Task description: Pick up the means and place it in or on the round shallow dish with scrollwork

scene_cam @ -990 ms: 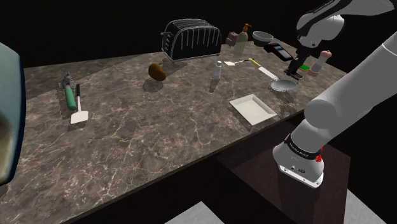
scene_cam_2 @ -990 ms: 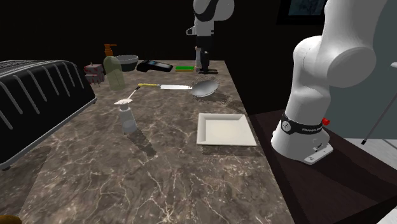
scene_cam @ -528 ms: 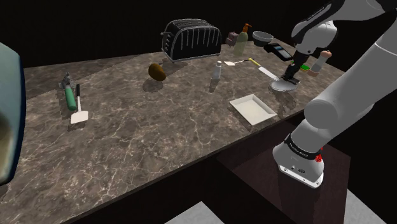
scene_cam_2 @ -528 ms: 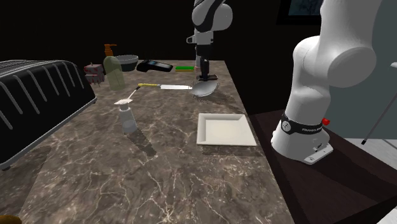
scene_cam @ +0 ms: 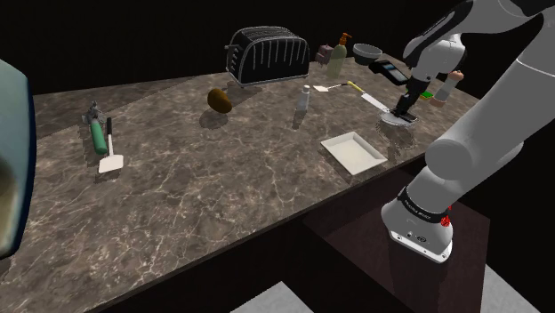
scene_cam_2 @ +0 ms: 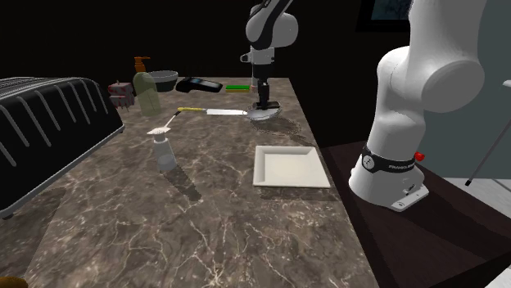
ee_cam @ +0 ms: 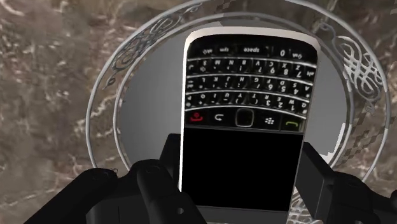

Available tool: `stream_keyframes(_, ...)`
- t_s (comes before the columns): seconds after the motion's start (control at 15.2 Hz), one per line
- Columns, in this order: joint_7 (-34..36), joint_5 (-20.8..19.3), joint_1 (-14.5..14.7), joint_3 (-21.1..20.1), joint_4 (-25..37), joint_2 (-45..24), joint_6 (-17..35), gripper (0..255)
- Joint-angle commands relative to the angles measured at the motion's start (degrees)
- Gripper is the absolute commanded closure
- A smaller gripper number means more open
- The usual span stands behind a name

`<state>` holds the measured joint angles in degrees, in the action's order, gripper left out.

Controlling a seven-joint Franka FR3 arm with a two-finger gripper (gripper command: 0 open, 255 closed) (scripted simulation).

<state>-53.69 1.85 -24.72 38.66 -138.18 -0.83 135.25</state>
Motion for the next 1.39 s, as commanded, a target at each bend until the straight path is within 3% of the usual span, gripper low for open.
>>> stream_keyframes(0.0, -0.03, 0.04, 0.00, 0.00, 0.01, -0.04, 0.03, 255)
stream_keyframes(0.13, -0.03, 0.04, 0.00, 0.00, 0.01, -0.04, 0.03, 255)
stream_keyframes(0.2, -0.03, 0.04, 0.00, 0.00, 0.01, -0.04, 0.03, 0)
stream_keyframes(0.53, -0.03, 0.04, 0.00, 0.00, 0.01, -0.04, 0.03, 0)
stream_keyframes(0.79, 3.54, -4.74, -0.04, -0.16, 3.10, 5.81, -7.66, 0)
stream_keyframes(1.32, 3.52, -4.73, -0.14, -0.27, 3.10, 5.81, -7.66, 0)
